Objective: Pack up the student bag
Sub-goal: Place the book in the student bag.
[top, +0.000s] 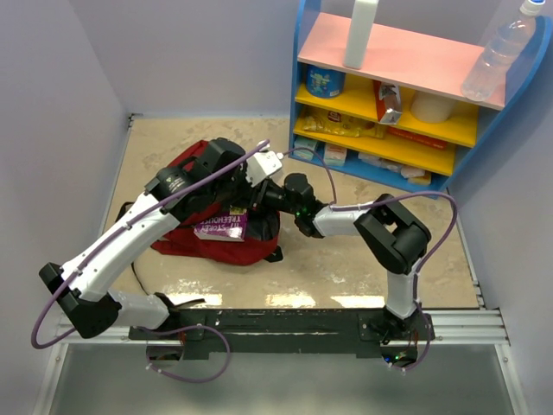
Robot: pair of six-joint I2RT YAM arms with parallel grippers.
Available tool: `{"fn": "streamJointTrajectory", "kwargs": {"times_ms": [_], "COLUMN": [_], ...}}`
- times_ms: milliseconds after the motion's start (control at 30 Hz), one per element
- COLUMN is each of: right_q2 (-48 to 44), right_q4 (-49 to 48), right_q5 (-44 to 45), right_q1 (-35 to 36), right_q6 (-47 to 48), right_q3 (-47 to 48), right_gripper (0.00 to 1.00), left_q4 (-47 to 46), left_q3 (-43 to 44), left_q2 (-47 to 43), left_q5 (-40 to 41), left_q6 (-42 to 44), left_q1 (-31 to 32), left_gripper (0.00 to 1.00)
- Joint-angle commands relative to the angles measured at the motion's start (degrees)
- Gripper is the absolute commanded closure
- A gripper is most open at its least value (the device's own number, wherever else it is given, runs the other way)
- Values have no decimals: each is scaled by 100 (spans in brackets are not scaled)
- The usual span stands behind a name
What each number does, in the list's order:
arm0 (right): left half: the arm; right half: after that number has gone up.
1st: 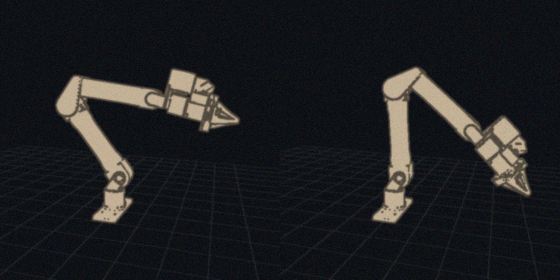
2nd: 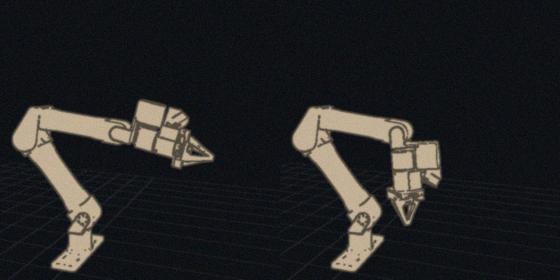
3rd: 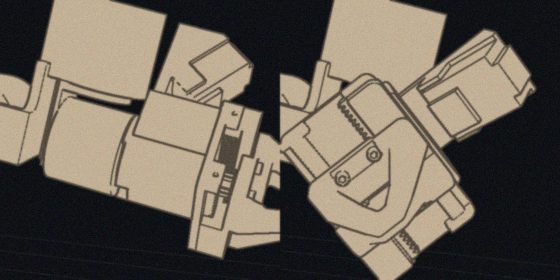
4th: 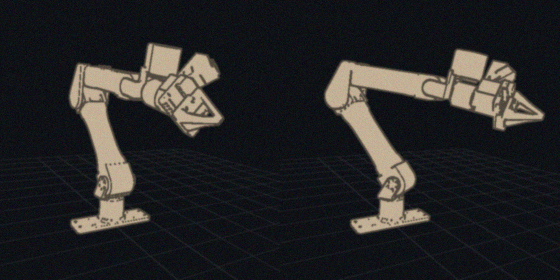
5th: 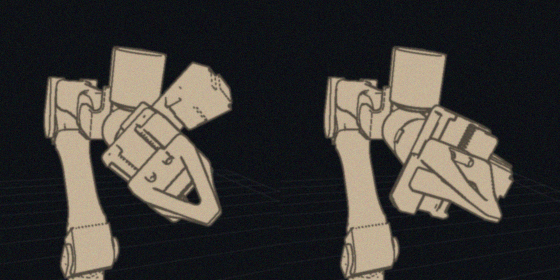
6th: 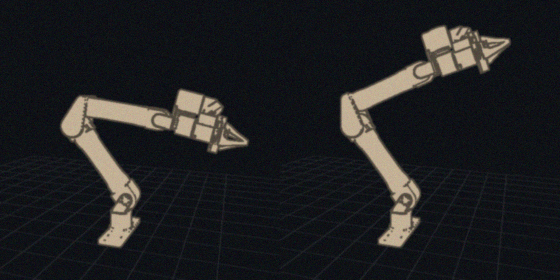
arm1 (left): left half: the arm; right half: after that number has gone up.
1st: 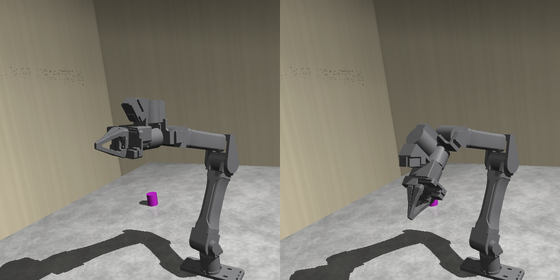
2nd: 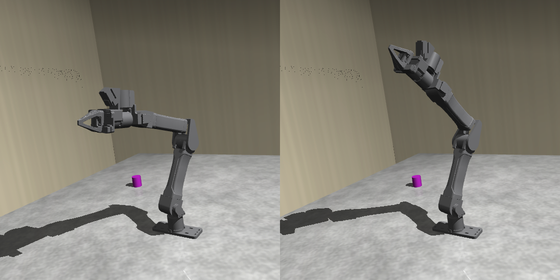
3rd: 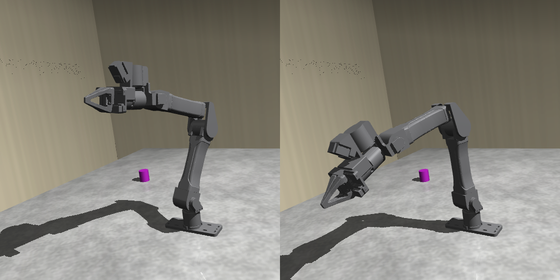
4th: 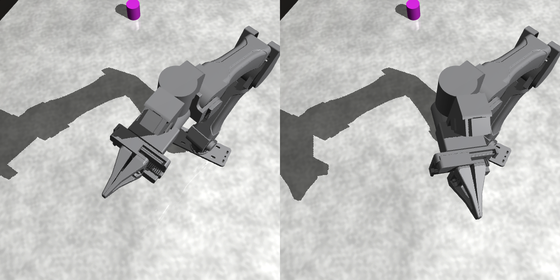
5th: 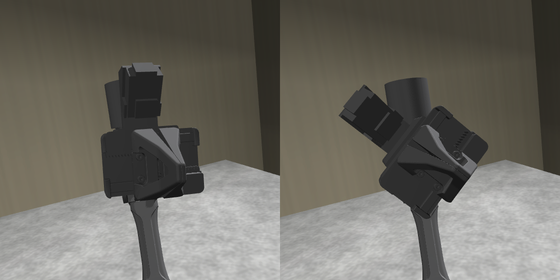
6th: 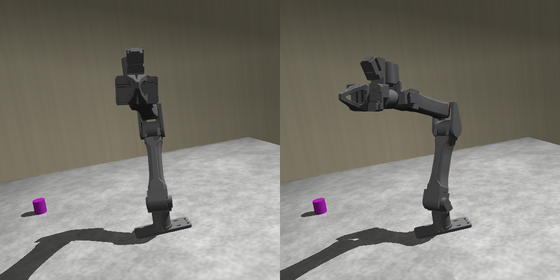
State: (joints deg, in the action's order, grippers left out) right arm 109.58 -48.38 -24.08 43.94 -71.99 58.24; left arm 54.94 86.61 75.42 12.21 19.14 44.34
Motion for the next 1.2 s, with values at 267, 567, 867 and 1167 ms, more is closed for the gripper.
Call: {"fn": "streamJointTrajectory", "kwargs": {"times_ms": [267,567,867,1167], "right_q2": [-781,-315,116,215], "right_q4": [-1033,-1113,-217,1357], "right_q5": [1756,2363,3366,2935], "right_q1": [-334,-193,316,563], "right_q6": [-263,-423,-35,255], "right_q3": [-357,274,1346,1737], "right_gripper": [100,100,97,38], "left_q4": [-133,17,70,17], "left_q3": [278,339,506,471], "left_q2": [-273,-256,-185,-256], "left_q5": [-535,-719,-852,-790], "left_q6": [-68,-112,-147,-147], "left_q1": [49,40,49,49], "left_gripper": [100,100,100,100]}}
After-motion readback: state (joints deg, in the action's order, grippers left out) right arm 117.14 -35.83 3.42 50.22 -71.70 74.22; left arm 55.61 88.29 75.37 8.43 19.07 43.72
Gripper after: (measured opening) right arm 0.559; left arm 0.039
